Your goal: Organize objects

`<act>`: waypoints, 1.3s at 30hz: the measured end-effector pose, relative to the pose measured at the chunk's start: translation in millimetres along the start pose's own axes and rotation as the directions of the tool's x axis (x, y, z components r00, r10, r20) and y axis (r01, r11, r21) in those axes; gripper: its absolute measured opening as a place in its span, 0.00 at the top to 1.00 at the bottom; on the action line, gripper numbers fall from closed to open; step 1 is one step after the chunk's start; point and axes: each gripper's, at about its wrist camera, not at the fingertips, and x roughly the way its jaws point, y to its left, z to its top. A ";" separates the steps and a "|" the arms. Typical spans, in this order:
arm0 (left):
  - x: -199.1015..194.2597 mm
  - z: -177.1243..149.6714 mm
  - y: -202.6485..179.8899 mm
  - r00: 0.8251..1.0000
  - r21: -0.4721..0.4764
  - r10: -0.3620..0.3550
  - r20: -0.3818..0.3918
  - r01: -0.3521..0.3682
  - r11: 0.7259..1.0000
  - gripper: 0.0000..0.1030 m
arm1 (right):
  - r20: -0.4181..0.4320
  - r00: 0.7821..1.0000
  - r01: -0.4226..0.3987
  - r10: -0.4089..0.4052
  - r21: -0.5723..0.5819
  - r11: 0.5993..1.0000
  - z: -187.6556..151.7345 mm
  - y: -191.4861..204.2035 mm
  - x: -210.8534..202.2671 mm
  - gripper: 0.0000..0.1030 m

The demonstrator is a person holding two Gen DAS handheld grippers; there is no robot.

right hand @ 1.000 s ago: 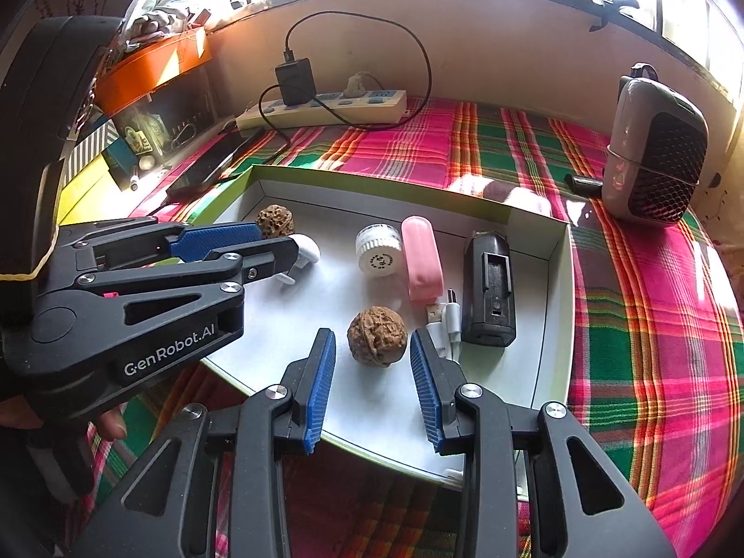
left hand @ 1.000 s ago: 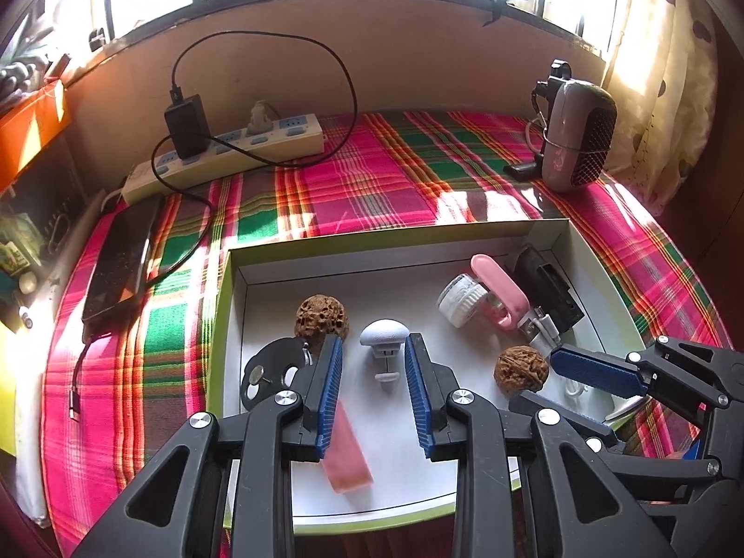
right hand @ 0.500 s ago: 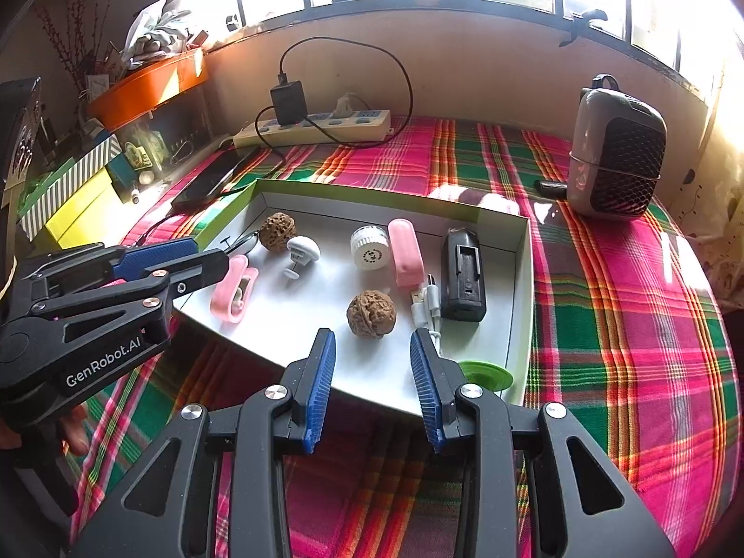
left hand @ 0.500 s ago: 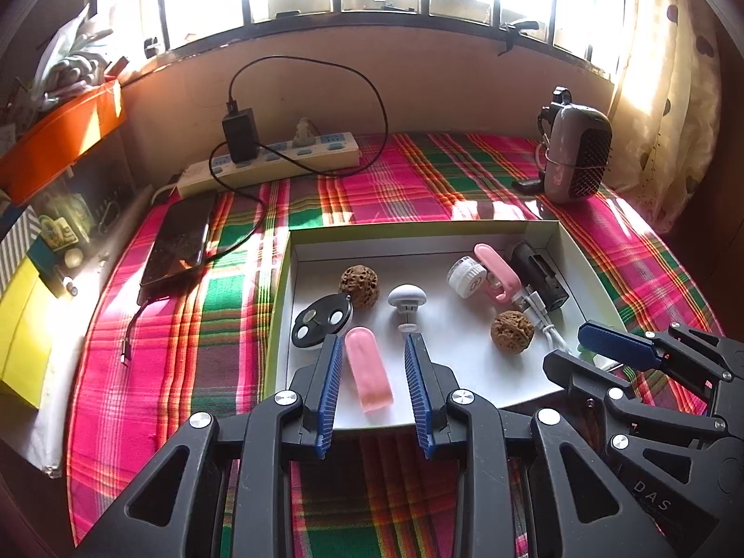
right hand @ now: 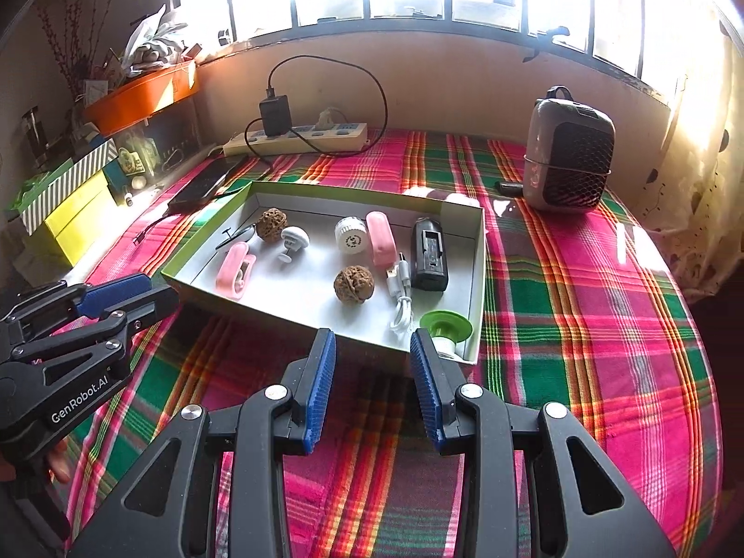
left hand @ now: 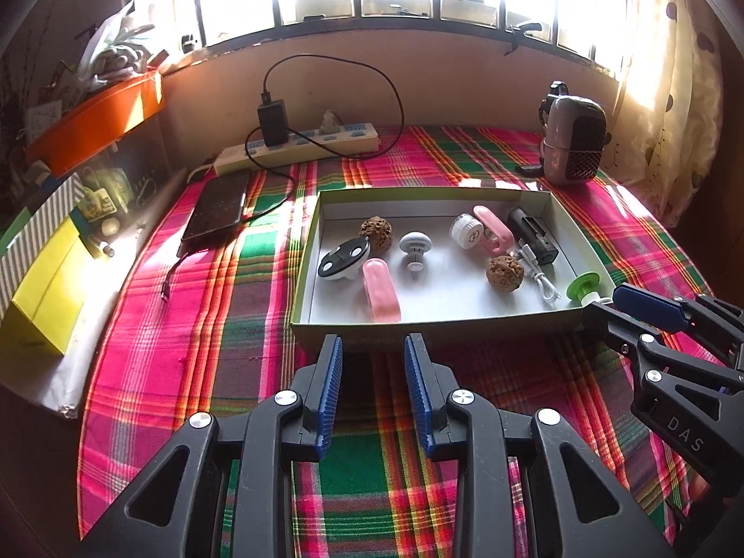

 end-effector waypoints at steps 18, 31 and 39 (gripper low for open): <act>6.1 -55.8 -10.6 0.993 -0.038 0.007 -0.115 -0.011 0.999 0.75 | -0.098 0.992 0.076 -0.073 0.030 0.997 -41.4 -10.8 1.9 0.66; 4.5 -59.7 -19.1 0.995 -0.048 0.034 -0.096 -0.039 0.998 0.75 | -0.124 0.989 0.089 -0.084 0.042 0.995 -57.3 -16.2 2.8 0.66; 5.0 -60.6 -19.5 0.996 -0.066 0.036 -0.076 -0.041 0.997 0.74 | -0.134 0.984 0.128 -0.116 0.080 0.989 -57.4 -27.7 4.6 0.40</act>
